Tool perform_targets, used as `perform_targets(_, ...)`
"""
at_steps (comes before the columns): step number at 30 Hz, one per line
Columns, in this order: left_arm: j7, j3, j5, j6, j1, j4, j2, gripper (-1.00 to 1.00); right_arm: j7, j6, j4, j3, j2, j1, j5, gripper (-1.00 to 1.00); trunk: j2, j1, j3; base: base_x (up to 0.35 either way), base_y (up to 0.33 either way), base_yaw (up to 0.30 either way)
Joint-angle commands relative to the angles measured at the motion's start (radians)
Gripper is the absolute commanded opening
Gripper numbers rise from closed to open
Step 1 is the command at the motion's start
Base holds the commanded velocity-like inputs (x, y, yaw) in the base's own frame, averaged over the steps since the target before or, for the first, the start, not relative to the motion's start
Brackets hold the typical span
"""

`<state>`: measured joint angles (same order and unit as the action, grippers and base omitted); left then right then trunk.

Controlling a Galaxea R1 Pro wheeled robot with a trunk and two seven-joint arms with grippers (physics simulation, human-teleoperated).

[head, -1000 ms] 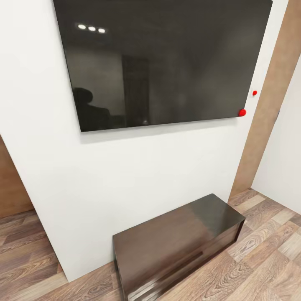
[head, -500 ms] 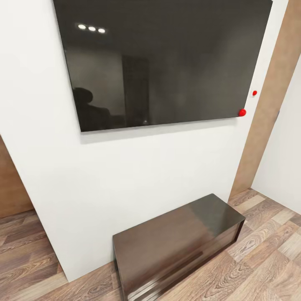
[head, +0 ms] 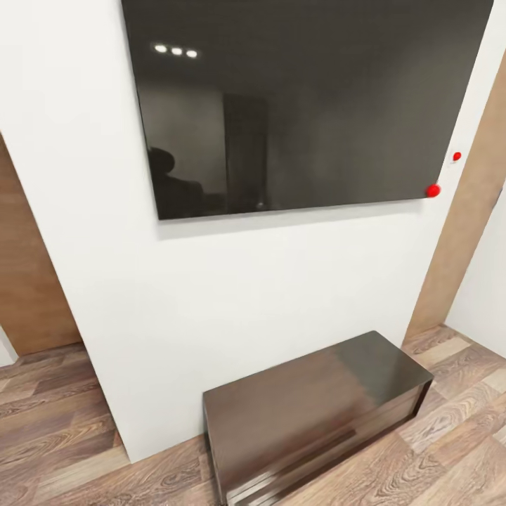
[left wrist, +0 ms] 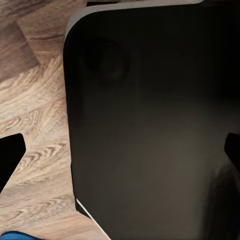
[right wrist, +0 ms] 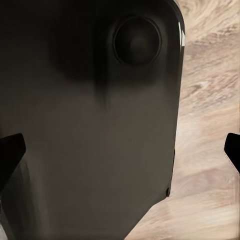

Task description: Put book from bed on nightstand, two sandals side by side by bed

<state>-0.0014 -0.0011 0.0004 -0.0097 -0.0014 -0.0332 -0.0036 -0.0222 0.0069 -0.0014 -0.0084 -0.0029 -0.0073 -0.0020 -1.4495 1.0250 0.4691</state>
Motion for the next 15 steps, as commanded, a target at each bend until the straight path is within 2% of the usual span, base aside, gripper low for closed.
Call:
perform_targets(1,0.000,0.000,0.000,-0.005,0.000,-0.001,0.000,1.00,-0.002,0.001,0.000,-0.001,0.000,0.000,0.000,1.00,0.000,0.000,0.001,0.000,0.000,0.288)
perform_targets(15,0.000,0.000,0.000,-0.012,0.000,-0.001,0.000,1.00,-0.002,0.001,0.000,-0.001,0.000,0.000,-0.001,1.00,0.000,0.000,0.001,0.000,0.000,0.292)
